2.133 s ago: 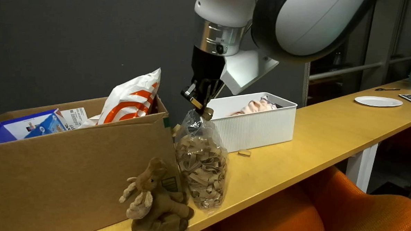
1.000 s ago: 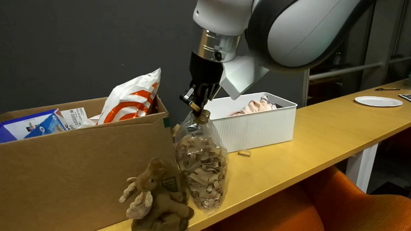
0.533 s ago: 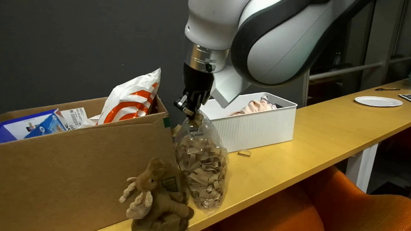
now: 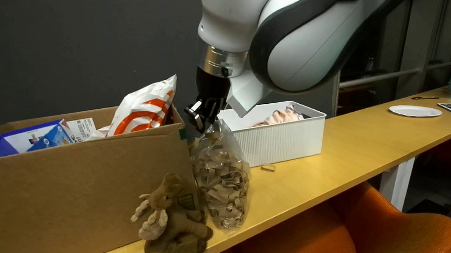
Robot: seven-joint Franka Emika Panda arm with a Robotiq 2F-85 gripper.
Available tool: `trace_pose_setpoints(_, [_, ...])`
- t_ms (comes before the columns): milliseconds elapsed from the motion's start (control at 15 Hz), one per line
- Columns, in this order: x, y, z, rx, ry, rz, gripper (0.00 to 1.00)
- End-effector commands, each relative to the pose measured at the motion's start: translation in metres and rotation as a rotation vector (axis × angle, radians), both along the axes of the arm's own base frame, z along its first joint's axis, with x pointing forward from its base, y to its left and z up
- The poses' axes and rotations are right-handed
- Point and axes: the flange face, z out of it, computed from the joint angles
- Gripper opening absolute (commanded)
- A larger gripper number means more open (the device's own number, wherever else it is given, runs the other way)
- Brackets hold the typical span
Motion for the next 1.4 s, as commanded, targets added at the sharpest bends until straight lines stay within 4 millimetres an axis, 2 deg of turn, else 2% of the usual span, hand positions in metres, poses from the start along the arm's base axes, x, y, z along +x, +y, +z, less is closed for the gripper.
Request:
trace_pose_setpoints(0, [-0.006, -0.008, 0.015, 0.006, -0.028, 0.003, 0.71])
trace_pose_setpoints(267, [-0.007, -0.023, 0.028, 0.020, -0.055, -0.018, 0.99])
trace_pose_setpoints(467, [-0.018, -0.050, 0.041, 0.035, -0.025, -0.099, 1.00])
trace_pose_setpoints(733, [-0.051, -0.090, 0.052, 0.076, 0.057, -0.225, 1.00])
trace_pose_setpoints(1200, [-0.078, -0.177, 0.045, 0.120, 0.182, -0.409, 1.00])
trace_pose_setpoints(1333, [-0.086, -0.196, 0.042, 0.152, 0.229, -0.437, 1.00])
